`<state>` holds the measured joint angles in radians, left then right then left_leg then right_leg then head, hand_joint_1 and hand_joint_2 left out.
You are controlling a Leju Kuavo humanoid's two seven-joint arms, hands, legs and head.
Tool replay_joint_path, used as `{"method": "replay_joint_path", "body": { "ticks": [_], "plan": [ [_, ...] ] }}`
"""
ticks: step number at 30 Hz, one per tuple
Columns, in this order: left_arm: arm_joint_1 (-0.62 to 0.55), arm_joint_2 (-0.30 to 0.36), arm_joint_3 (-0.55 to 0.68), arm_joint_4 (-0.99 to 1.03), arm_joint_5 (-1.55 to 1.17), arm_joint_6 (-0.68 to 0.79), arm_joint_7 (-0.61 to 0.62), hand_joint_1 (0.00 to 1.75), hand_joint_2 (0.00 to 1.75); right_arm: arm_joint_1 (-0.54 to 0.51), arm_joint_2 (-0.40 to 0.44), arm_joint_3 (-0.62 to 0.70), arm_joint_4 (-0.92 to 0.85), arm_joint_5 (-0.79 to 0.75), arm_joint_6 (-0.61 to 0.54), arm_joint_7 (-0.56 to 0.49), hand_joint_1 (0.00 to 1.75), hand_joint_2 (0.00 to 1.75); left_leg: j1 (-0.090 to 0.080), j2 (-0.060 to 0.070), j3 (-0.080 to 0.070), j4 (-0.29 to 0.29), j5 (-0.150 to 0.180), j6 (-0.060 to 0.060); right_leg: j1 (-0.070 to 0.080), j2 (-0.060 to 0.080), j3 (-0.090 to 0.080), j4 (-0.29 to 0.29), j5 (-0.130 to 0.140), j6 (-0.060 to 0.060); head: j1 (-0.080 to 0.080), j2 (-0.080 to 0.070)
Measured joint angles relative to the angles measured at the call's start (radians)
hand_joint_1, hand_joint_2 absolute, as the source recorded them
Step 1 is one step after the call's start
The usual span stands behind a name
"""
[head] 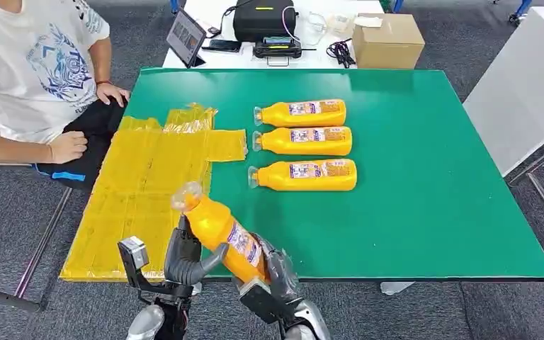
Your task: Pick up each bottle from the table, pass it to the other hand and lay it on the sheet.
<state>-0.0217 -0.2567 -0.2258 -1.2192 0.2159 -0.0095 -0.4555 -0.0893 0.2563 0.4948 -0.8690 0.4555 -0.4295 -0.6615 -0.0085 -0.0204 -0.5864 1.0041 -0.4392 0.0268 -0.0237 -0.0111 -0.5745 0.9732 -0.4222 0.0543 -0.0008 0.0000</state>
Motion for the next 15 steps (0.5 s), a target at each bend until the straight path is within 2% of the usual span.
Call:
{"method": "replay_joint_path", "body": {
  "ticks": [9, 15],
  "plan": [
    [-0.002, 0.000, 0.004, 0.006, 0.004, -0.006, 0.005, 0.00, 1.75, -0.027, 0.000, 0.039, 0.045, 0.135, -0.071, 0.042, 1.75, 1.75, 0.000, 0.000, 0.000, 0.000, 0.000, 0.000, 0.000, 0.000, 0.000, 0.000, 0.000, 0.000, 0.000, 0.000],
    [-0.007, 0.003, 0.017, 0.016, 0.008, -0.039, 0.016, 0.00, 1.75, -0.046, 0.003, 0.058, 0.062, 0.169, -0.086, 0.062, 1.75, 1.75, 0.000, 0.000, 0.000, 0.000, 0.000, 0.000, 0.000, 0.000, 0.000, 0.000, 0.000, 0.000, 0.000, 0.000]
  ]
}}
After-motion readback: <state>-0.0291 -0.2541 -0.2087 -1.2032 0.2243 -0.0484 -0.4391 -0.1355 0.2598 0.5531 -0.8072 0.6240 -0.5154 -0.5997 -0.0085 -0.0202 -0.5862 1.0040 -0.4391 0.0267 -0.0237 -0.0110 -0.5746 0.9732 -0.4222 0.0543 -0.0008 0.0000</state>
